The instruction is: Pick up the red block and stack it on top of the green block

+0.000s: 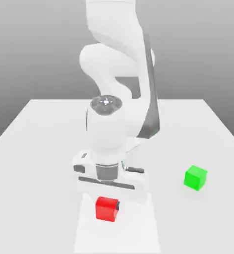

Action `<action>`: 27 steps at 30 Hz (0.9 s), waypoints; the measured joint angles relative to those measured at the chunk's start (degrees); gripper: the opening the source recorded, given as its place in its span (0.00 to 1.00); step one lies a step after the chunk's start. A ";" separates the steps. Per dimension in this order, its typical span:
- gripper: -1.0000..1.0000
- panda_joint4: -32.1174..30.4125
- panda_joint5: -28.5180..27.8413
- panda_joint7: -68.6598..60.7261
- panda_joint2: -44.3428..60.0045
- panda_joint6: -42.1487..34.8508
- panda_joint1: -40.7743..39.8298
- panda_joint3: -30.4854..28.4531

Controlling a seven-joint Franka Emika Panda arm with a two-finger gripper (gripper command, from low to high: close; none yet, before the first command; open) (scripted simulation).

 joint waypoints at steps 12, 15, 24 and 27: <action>0.00 -3.54 4.27 4.25 -17.11 -13.30 9.67 6.22; 0.00 -4.55 6.28 7.23 -19.51 -14.52 13.83 9.45; 0.00 -7.69 10.49 17.51 -26.14 -17.82 26.69 21.59; 0.00 -8.04 9.65 19.60 -26.19 -17.41 27.45 23.44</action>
